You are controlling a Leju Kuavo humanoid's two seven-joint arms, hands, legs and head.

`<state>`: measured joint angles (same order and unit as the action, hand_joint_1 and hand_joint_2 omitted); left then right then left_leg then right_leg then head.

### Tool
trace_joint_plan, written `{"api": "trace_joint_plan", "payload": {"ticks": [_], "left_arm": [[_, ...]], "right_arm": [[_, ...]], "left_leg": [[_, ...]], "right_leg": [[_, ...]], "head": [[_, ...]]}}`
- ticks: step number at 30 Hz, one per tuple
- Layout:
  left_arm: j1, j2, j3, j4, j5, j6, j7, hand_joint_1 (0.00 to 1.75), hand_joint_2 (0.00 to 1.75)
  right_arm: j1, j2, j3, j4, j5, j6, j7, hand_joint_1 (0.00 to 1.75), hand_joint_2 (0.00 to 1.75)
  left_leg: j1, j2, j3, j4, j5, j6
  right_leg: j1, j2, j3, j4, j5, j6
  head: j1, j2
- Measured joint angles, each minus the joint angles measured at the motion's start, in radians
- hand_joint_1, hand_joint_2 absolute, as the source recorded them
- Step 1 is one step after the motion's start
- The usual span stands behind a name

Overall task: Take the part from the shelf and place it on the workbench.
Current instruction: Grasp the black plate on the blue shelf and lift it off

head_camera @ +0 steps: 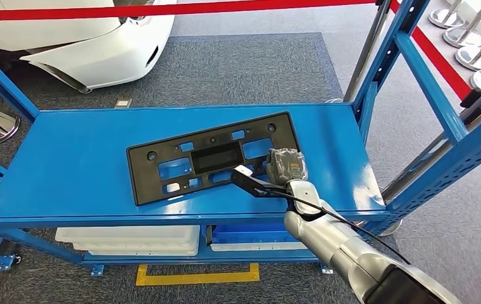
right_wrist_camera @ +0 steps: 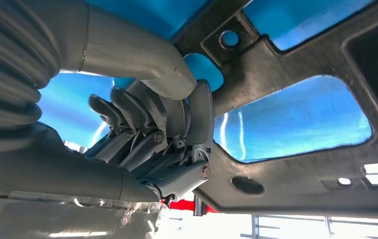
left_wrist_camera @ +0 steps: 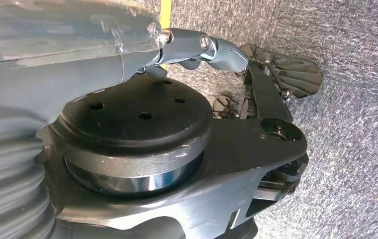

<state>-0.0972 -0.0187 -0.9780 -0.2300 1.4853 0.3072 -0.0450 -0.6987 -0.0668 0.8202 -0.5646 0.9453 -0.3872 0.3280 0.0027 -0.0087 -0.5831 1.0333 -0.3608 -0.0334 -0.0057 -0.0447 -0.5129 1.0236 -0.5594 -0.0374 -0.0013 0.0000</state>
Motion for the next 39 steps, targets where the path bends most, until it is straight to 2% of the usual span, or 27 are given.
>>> {"api": "trace_joint_plan", "payload": {"ticks": [17, 18, 21, 22, 27, 31, 39], "left_arm": [[0.001, 0.0, 0.003, 0.0, 0.002, -0.003, 0.0, 0.0, 1.75], [0.001, 0.0, 0.003, 0.0, 0.003, -0.003, 0.0, 0.0, 1.75], [0.001, 0.0, 0.003, 0.0, 0.004, -0.002, 0.0, 0.0, 1.75], [0.001, 0.0, 0.003, 0.0, 0.004, -0.002, 0.0, 0.0, 1.75], [0.001, 0.0, 0.003, 0.0, 0.012, 0.002, 0.0, 0.0, 1.75], [0.002, 0.0, 0.003, 0.0, 0.015, 0.004, -0.001, 0.0, 1.75], [0.002, 0.0, 0.003, 0.0, 0.021, 0.005, -0.002, 0.0, 1.75]], "right_arm": [[0.008, -0.001, 0.0, 0.002, 0.001, -0.001, 0.005, 1.75, 1.75], [0.008, -0.001, 0.0, 0.003, 0.002, -0.003, 0.005, 1.68, 1.75], [0.008, -0.001, 0.0, 0.003, 0.005, -0.008, 0.007, 0.37, 1.75], [0.009, -0.001, 0.0, 0.003, 0.006, -0.01, 0.007, 0.0, 1.75], [0.01, 0.0, 0.0, 0.002, 0.015, -0.039, 0.0, 0.0, 1.75], [0.014, -0.002, 0.0, -0.029, 0.065, -0.077, 0.034, 0.0, 1.75], [0.036, -0.023, 0.0, -0.213, 0.143, -0.036, 0.087, 0.0, 1.75]], "left_leg": [[0.0, 0.0, -0.001, 0.0, 0.0, 0.0], [0.0, 0.0, -0.001, 0.0, 0.0, 0.0], [0.0, 0.0, -0.001, 0.0, 0.0, 0.0], [0.0, 0.0, -0.001, 0.0, 0.0, 0.0], [0.0, 0.0, -0.001, 0.0, 0.0, 0.0], [0.0, 0.0, -0.001, 0.0, 0.0, 0.0], [0.0, 0.0, -0.001, 0.0, 0.0, 0.0]], "right_leg": [[0.0, 0.0, -0.001, 0.0, 0.001, 0.001], [0.0, 0.0, -0.001, 0.0, 0.001, 0.001], [0.0, 0.0, -0.001, 0.0, 0.001, 0.001], [0.0, 0.0, -0.001, 0.0, 0.001, 0.001], [0.0, 0.0, -0.001, 0.0, 0.001, 0.001], [0.0, 0.0, -0.001, 0.0, 0.001, 0.001], [0.0, 0.0, -0.001, 0.0, 0.001, 0.001]], "head": [[0.001, 0.0], [0.001, 0.0], [0.001, 0.0], [0.001, 0.0], [0.0, 0.0], [0.001, 0.0], [0.0, 0.0]]}}
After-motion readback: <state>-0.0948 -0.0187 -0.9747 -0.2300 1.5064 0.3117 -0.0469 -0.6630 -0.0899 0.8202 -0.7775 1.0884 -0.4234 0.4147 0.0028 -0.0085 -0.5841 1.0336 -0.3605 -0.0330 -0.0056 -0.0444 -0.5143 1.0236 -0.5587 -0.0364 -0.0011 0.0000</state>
